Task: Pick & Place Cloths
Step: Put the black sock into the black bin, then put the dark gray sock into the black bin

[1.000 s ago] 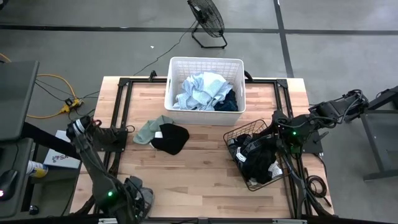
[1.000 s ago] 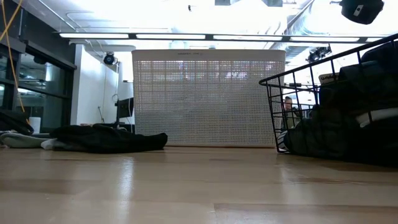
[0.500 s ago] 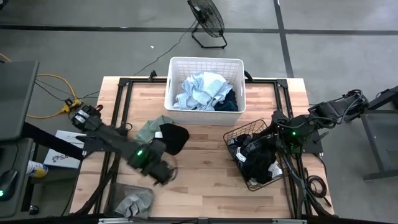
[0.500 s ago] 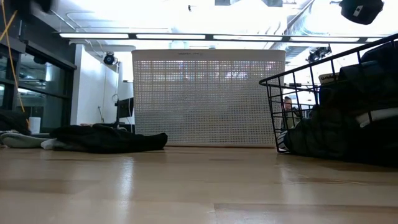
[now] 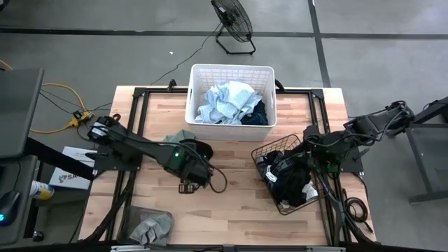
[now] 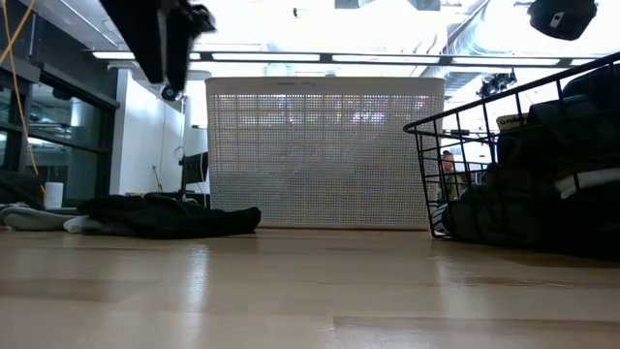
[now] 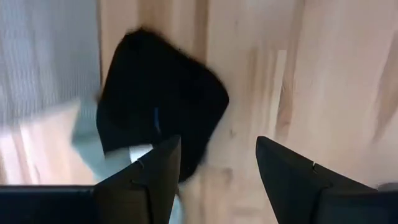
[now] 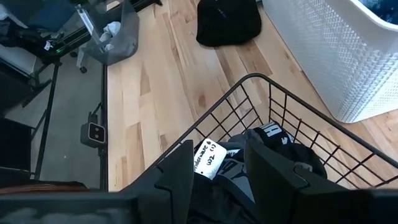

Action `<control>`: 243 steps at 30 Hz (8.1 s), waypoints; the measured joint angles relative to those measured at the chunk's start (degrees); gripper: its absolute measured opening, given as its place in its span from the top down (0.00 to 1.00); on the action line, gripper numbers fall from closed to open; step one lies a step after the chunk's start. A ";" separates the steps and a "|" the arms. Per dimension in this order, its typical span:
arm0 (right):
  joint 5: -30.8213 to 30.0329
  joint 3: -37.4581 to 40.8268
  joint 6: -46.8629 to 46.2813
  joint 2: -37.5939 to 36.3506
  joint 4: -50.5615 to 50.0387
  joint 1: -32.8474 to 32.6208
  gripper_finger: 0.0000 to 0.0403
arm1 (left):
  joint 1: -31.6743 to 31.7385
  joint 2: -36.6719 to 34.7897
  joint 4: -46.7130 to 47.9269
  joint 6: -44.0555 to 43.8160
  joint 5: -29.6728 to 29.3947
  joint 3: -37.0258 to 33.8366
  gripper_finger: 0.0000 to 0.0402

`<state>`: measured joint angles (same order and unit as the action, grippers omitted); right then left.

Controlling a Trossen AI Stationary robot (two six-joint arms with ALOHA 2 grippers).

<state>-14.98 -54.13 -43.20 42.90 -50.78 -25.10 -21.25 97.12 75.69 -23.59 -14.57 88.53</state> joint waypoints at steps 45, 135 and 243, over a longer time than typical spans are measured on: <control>-5.34 0.00 -7.58 3.95 0.13 -0.02 0.67 | 8.87 3.03 -31.91 44.76 10.21 -27.97 0.95; -2.01 0.00 -5.21 3.93 0.10 -0.02 0.67 | -33.84 -3.43 14.30 -57.93 25.48 42.38 1.00; 3.63 0.00 -17.44 11.71 0.90 -0.02 0.67 | -43.88 11.70 -9.46 -97.34 9.27 -0.22 0.50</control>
<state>-11.35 -54.13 -60.64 54.61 -49.89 -25.12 -65.12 108.81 66.23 -120.93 -5.30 88.31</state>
